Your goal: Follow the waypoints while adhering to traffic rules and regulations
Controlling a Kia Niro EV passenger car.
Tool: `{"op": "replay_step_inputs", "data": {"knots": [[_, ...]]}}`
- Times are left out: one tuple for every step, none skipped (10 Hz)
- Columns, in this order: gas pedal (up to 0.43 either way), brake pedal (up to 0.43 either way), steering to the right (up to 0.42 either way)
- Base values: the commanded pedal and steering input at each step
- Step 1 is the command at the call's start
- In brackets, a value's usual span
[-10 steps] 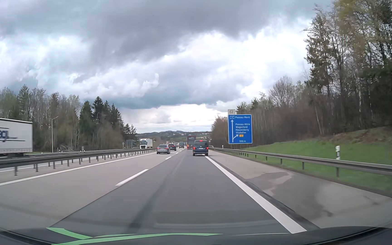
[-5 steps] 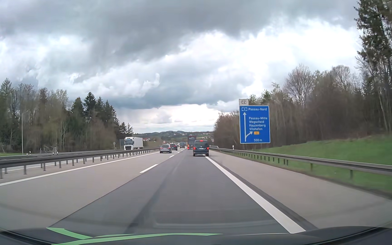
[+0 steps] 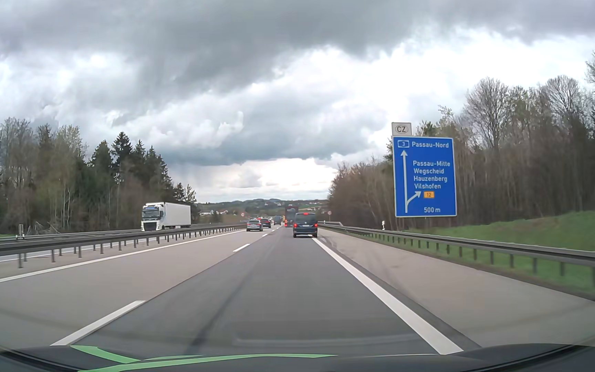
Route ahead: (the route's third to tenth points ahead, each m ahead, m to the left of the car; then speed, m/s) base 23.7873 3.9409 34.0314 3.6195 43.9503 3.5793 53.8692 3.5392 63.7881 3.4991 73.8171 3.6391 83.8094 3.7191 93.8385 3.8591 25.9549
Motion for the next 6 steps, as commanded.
{"op": "replay_step_inputs", "data": {"knots": [[0.000,0.098,-0.004],[0.000,0.098,-0.003],[0.000,0.091,-0.003],[0.000,0.091,-0.003],[0.000,0.091,-0.004],[0.000,0.091,-0.003]]}}
